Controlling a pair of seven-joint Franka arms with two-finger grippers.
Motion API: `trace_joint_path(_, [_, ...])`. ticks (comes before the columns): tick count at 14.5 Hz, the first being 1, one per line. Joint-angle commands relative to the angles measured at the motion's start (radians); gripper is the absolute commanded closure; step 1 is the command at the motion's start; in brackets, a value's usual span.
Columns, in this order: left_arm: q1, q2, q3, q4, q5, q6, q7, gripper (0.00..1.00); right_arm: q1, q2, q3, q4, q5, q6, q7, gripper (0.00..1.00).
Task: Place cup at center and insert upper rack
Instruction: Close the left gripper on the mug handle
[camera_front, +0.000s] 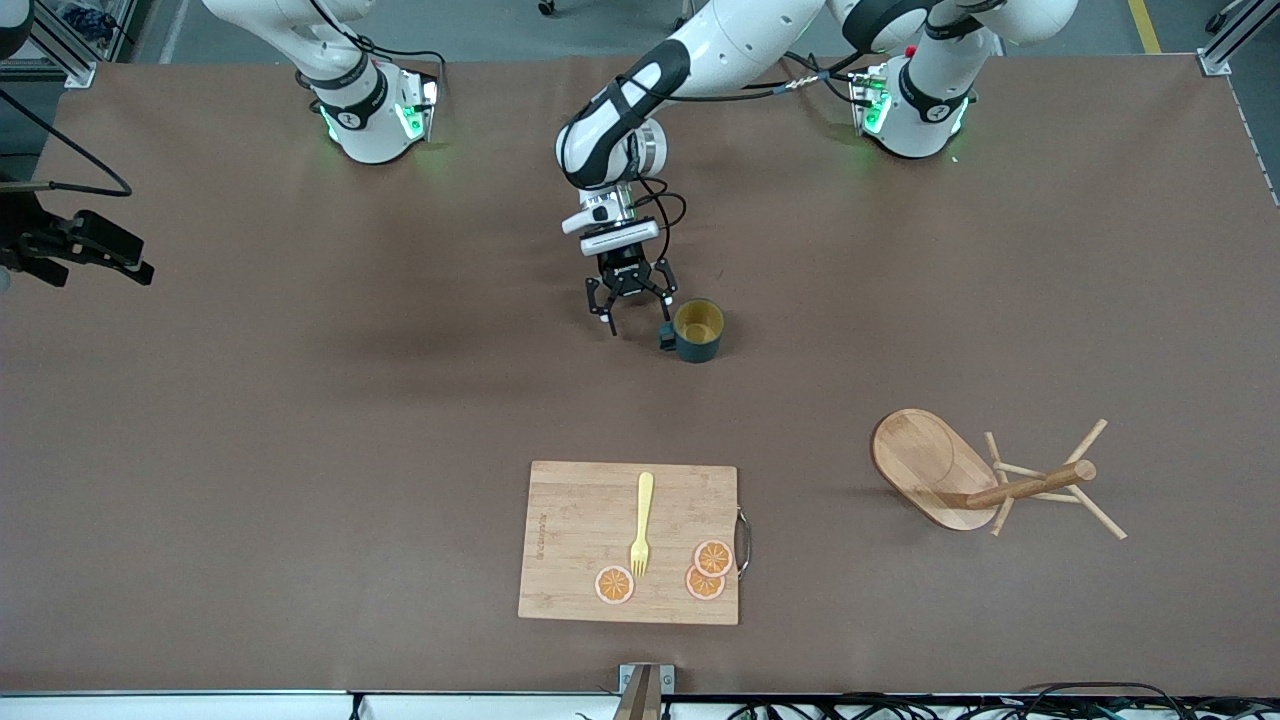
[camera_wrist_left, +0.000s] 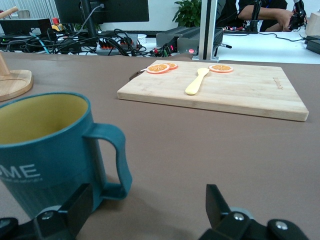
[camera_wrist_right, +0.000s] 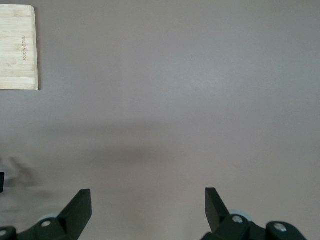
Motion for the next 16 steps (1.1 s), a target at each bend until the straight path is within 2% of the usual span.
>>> trace_joint_path(1, [-0.011,0.015,0.015,0.008,0.022,-0.014,-0.015,0.09,-0.003,-0.017,0.002,-0.007,-0.01,-0.009,0.002,0.0])
trace_joint_path(4, [-0.009,0.016,0.015,0.014,0.023,-0.014,-0.015,0.28,-0.003,-0.015,0.002,-0.005,-0.01,-0.01,0.003,0.0])
trace_joint_path(16, [-0.008,0.024,0.035,0.029,0.025,-0.011,0.013,0.31,-0.003,-0.015,0.002,-0.005,-0.009,-0.01,0.005,0.0])
